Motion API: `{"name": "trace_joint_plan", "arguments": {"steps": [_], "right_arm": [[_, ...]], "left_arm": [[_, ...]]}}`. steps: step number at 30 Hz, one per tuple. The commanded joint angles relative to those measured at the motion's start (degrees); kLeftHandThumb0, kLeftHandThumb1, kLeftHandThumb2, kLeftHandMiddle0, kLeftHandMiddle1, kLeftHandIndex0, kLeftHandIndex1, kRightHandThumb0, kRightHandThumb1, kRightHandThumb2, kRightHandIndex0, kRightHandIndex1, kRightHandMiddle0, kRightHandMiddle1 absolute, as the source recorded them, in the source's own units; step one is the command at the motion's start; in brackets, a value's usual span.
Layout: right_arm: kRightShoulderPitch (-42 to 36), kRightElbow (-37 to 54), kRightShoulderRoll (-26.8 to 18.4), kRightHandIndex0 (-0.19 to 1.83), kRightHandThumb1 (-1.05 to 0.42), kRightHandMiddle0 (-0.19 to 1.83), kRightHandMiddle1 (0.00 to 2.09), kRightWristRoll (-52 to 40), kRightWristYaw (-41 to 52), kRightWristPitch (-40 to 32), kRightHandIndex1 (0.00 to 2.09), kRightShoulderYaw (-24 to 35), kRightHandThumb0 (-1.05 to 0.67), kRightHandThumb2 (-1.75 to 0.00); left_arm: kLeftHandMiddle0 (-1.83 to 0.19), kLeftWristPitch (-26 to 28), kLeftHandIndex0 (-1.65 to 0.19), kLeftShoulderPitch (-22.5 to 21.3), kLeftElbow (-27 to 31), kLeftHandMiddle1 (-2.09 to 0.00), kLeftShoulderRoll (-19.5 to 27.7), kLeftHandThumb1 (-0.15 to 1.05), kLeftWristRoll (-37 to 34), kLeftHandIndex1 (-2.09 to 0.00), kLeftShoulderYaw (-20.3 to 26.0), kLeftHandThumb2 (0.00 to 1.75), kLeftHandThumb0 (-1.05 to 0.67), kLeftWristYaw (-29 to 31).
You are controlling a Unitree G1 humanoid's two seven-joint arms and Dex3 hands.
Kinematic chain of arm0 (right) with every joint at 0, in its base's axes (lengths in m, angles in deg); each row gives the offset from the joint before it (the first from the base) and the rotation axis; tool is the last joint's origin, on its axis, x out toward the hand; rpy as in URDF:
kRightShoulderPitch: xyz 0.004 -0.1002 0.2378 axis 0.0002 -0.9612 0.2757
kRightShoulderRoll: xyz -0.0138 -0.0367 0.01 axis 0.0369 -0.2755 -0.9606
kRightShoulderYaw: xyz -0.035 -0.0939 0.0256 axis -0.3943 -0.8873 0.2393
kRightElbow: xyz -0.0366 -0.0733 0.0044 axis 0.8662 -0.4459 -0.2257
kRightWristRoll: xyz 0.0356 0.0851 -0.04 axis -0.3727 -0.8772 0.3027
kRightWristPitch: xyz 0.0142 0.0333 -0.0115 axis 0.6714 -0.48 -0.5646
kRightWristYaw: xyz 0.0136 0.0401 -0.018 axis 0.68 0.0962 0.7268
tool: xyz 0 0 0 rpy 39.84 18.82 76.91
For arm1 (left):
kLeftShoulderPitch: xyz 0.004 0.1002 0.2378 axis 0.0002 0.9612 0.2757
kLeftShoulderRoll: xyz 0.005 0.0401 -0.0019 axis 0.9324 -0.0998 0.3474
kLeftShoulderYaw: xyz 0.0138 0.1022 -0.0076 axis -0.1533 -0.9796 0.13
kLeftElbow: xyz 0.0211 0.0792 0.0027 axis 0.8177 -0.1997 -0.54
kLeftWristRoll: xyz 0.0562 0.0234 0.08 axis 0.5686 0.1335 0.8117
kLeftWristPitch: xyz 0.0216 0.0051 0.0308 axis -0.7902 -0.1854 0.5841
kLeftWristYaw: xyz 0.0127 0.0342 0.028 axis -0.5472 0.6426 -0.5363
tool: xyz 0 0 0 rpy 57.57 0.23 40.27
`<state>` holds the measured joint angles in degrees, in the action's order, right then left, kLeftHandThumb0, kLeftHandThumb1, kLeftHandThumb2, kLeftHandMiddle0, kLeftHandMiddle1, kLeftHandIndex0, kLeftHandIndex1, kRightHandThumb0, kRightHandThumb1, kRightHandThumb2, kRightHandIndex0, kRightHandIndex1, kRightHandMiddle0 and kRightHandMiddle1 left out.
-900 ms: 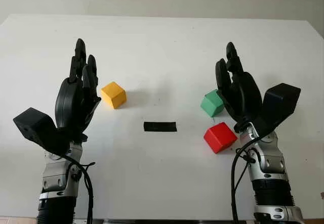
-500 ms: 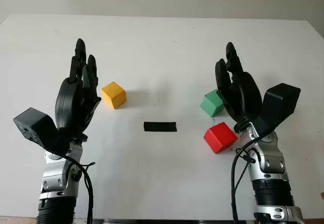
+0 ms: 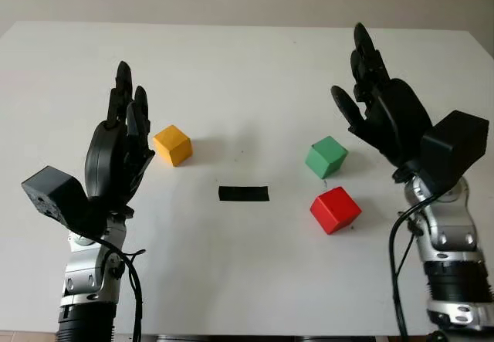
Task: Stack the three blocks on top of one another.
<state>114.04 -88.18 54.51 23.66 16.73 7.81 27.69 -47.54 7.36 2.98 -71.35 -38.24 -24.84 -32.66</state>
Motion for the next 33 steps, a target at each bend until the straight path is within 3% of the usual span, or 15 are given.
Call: {"name": "trace_joint_plan", "arguments": {"steps": [1, 3, 7, 15, 22, 33], "right_arm": [[1.1, 2.0, -3.8, -0.13, -0.96, 0.05, 0.13, 1.7, 1.8, 1.8, 0.04, -0.6, -0.86, -0.06], [1.0, 1.5, -7.4, -0.09, -0.93, 0.1, 0.15, 3.2, 4.5, 6.5, 0.06, -0.9, -0.86, -0.05], [-0.5, 3.7, -13.0, -0.08, -0.87, 0.12, 0.13, 3.9, 10.1, 9.4, 0.06, -0.9, -0.83, -0.03], [-6.3, 9.4, -21.1, -0.09, -0.8, 0.24, 0.13, 6.4, 14.6, 16.3, 0.05, 1.1, -0.8, -0.04], [-14.0, 13.7, -23.4, -0.09, -0.76, 0.32, 0.12, 7.0, 14.6, 19.4, 0.05, 4.8, -0.76, -0.04], [-20.8, 13.5, -25.5, -0.1, -0.81, 0.48, 0.12, 13.6, 12.0, 31.0, 0.05, 6.4, -0.83, -0.06]], "left_arm": [[0.19, -0.2, 0.19, 0.4, 0.9, 0.0, 0.0, 1.05, 0.7, 0.0, -0.4, 0.7, -0.78, -0.3], [0.19, -0.4, 0.19, 0.3, 0.9, 0.0, -0.1, 1.05, 0.9, 0.0, -0.6, 0.71, -0.78, -0.4], [0.19, 0.0, 0.19, 0.4, 1.3, 0.0, -0.4, 1.05, 1.3, 0.0, -0.9, 0.71, -0.79, -1.0], [0.19, -0.2, 0.19, 0.5, 1.4, 0.0, -1.4, 1.05, 1.1, 0.0, -1.2, 0.7, -0.78, -1.6], [0.19, -0.3, 0.19, 0.2, 1.1, 0.0, -0.8, 1.05, 0.7, 0.0, -0.9, 0.71, -0.79, -0.9], [0.19, -0.6, 0.19, -0.1, 0.6, 0.0, -0.7, 1.05, 1.4, 0.0, -0.8, 0.74, -0.79, -0.8]]}}
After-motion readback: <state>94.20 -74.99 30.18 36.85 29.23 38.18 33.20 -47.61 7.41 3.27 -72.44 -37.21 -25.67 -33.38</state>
